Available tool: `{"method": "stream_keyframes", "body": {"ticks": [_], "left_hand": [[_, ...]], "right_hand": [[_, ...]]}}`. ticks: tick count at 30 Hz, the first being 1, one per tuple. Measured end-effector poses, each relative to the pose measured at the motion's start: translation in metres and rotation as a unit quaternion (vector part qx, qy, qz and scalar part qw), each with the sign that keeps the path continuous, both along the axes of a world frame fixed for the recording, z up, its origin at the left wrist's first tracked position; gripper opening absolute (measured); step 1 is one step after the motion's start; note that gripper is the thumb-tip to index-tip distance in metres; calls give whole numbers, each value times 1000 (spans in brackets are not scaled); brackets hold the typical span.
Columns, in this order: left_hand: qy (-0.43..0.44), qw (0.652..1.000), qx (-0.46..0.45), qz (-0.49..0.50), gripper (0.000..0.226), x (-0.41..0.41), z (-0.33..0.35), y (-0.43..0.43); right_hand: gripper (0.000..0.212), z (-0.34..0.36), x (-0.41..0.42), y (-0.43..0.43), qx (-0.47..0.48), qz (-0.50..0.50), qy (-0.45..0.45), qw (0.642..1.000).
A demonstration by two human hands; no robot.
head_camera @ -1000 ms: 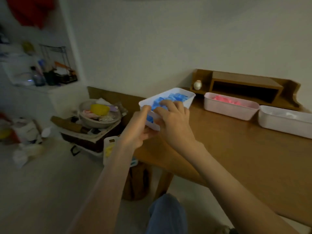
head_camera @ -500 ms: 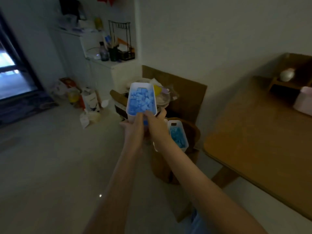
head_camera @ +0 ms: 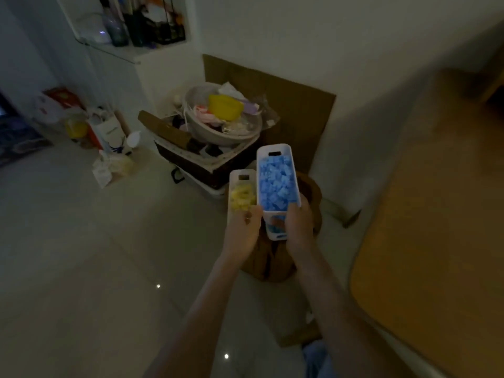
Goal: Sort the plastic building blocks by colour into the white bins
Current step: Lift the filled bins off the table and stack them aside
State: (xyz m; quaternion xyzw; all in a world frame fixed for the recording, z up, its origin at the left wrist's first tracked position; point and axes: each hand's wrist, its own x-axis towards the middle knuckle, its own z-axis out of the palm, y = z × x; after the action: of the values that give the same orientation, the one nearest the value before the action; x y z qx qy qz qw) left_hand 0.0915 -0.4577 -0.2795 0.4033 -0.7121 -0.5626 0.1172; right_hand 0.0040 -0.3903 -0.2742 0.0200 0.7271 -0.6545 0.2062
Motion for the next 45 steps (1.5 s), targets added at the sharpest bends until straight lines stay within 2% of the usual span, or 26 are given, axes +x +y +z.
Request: {"method": "stream_keyframes", "body": {"ticks": [2, 5, 8, 11, 13, 15, 21, 25, 30, 34, 36, 39, 43, 45], "left_hand": [[-26, 998, -61, -9, 32, -28, -21, 1], [-152, 971, -185, -21, 39, -57, -52, -3], [-261, 941, -204, -62, 44, -78, -77, -5], [-298, 925, -224, -74, 33, -84, -93, -10], [-303, 912, -264, -78, 26, -82, -98, -16], [-282, 915, -278, -79, 24, -77, -98, -25], [-258, 925, -264, -93, 27, -63, -97, -43], [-235, 923, -271, -140, 30, -56, -91, -41], [-245, 912, -285, -167, 31, -66, -89, -37], [-235, 908, -286, -194, 28, -81, -93, -31], [-258, 900, -296, -189, 25, -86, -95, -29], [-302, 886, -310, -166, 25, -91, -97, -26], [-313, 890, -291, -161, 29, -97, -95, -27], [-287, 902, -293, -137, 32, -93, -91, -25]], "right_hand": [[40, -22, -25, 13, -3, -46, -7, 999], [41, -40, -50, 28, -35, -113, -37, 992], [42, -50, -75, 38, -47, -148, -75, 985], [40, -61, -83, 46, -15, -136, -76, 988], [40, -70, -81, 49, 7, -124, -65, 990], [40, -84, -82, 49, 21, -104, -73, 992], [33, -106, -65, 34, 18, -26, -98, 995], [33, -111, -64, 28, 53, -10, -100, 994], [9, -108, -67, 32, 70, -52, -129, 988], [22, -116, -76, 37, 102, -91, -125, 983], [30, -118, -78, 39, 114, -91, -116, 983], [16, -109, -76, 40, 104, -78, -105, 986], [14, -100, -73, 40, 130, -79, -93, 984], [38, -89, -67, 40, 188, -86, -71, 976]]}}
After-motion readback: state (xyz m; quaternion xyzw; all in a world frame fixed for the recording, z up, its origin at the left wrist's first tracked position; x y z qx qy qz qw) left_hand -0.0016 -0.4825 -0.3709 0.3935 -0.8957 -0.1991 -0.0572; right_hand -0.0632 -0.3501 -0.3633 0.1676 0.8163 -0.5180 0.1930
